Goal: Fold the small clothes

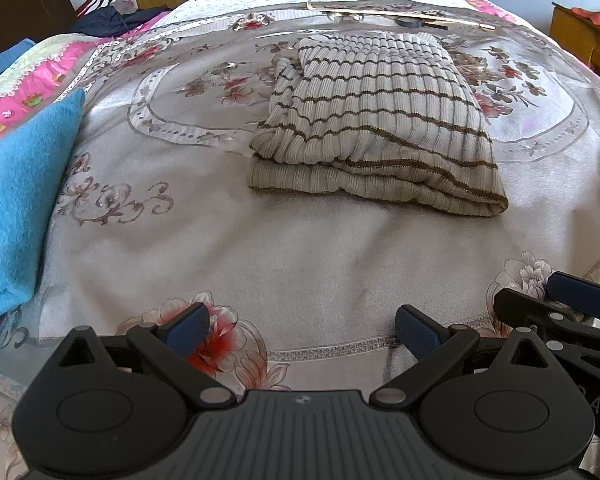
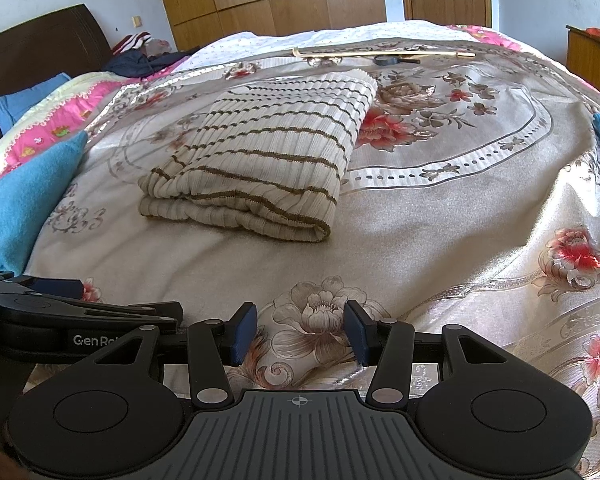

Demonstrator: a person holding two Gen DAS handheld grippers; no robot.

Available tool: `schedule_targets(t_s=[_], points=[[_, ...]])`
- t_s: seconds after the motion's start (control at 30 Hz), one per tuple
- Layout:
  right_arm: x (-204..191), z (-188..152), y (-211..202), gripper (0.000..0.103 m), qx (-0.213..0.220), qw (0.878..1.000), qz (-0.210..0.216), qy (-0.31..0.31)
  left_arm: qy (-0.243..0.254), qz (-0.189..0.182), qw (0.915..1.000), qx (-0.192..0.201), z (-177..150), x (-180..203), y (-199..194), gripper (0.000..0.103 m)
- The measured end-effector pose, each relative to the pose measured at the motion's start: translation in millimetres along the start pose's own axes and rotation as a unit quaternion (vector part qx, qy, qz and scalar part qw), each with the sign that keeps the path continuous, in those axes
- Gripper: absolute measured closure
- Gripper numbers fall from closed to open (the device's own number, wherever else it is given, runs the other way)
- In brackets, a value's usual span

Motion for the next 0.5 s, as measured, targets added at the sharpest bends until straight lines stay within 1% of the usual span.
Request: schedule_targets(t_s=[0.5], points=[[-0.2, 0.2, 0.5, 0.054, -0.001, 1.0, 0.0, 0.0, -0.008, -0.002, 0.9999, -0.008, -1.6, 0.0, 2.3, 0.0]])
Point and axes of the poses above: each gripper's, at about its wrist camera, not at the fingertips, and y roughly the way its jaws point, x to its right, z to its top, the point moved 10 cm from there along y, roughly the way its jaws point, and after that the axes turned 2 degrees about z, right-handed, at the moved point
